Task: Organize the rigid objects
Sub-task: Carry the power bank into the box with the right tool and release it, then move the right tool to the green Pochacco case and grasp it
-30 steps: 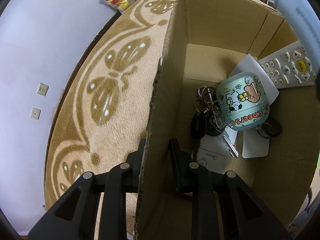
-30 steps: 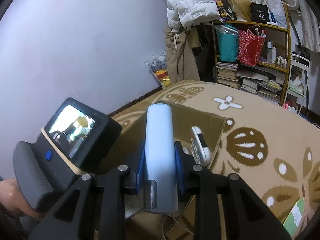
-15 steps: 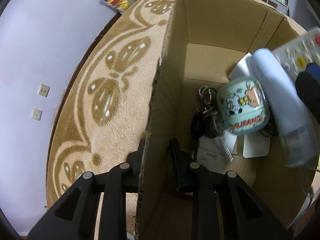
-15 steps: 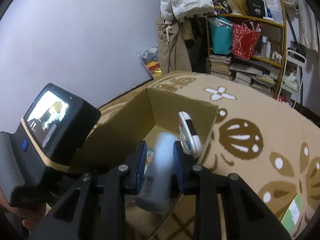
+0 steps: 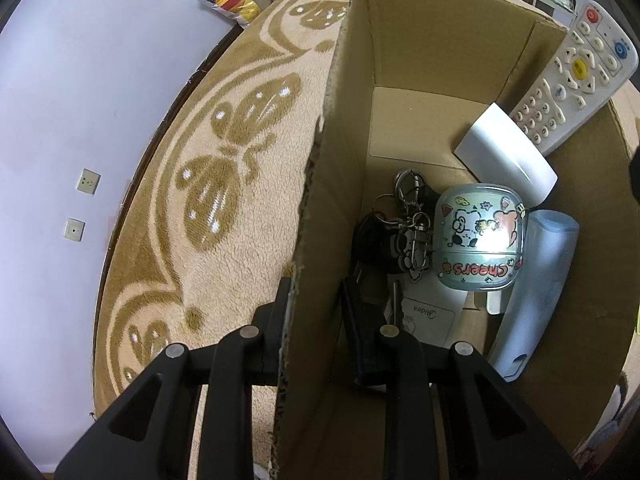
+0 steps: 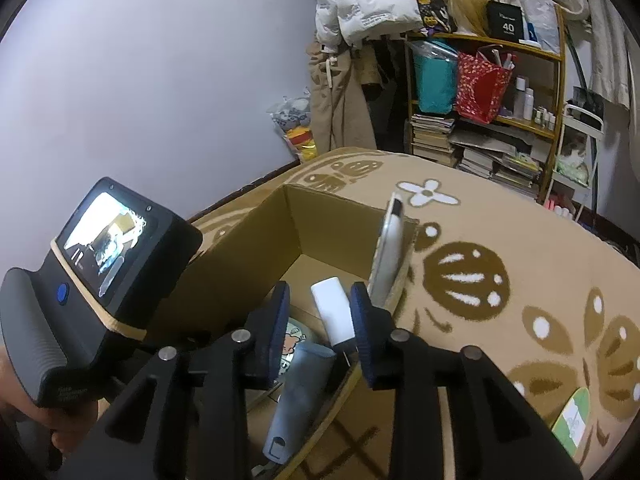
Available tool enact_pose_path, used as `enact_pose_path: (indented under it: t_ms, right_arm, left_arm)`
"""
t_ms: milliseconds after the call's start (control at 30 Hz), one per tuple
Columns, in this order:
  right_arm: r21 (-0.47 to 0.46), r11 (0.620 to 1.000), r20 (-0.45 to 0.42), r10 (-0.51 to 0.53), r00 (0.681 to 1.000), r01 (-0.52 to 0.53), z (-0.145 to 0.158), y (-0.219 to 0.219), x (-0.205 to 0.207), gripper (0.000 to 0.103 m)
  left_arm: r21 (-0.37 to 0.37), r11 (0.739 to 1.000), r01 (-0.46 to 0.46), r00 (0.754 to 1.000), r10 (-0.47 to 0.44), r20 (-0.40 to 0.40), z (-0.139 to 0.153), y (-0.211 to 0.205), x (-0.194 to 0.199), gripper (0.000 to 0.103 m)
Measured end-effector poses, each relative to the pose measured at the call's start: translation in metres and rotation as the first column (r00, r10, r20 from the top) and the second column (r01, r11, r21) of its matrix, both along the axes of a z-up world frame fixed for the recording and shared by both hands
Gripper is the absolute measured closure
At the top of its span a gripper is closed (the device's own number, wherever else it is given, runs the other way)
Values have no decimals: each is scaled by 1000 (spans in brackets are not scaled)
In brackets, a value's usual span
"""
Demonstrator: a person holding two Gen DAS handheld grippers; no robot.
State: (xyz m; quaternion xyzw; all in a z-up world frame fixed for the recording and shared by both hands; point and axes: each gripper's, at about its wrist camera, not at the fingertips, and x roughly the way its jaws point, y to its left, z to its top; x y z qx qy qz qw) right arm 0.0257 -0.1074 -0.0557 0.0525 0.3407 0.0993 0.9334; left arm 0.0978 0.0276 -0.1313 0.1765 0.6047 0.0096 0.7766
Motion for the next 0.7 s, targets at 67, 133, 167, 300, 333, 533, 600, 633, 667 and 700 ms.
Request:
enact_pose_path:
  t_ms: [67,133,167,300,333,533,600,633,667,700]
  right_arm:
    - [10,1000,-1,-14,1000,14,3,-4,-2,66]
    - [24,999,-2,-27,1000,27,6,-8,-4,57]
    - [33,999,0,-38,999,38,9,-12,-6,53]
    - [51,995,10,-91,996,91,15,-26,-12,37]
    - [49,993,5,-107,994,107,16,-30,-12,31]
    - [21,980,0,-198,980,198,15,-57,-14,11]
    - [11,975,-9,-221,975,221,13,-65,-14,7]
    - [7,974,-13,-228,973,228,12,-68,-14,5]
    - [2,971,-21,-240,971,240,10,-73,-14,5]
    - [-6,968,-29,-252,967,252,7,-77,-14,3]
  left_arm:
    - [0,1000,0,1000,0,0,0,0,0,80]
    - [-1,1000,-1,1000,1,0,0,0,0,80]
    - [0,1000,0,1000,0,0,0,0,0,80]
    - [0,1000,0,1000,0,0,0,0,0,80]
    - [0,1000,0,1000,0,0,0,0,0,80]
    - [0,1000,0,1000,0,0,0,0,0,80]
    - [1,1000,0,1000,0,0,0,0,0,80]
    - [1,1000,1,1000,-1,0,0,0,0,80]
    - [2,1000,1,1000,-1,0,0,0,0,80]
    - [2,1000,1,1000,-1,0,0,0,0,80]
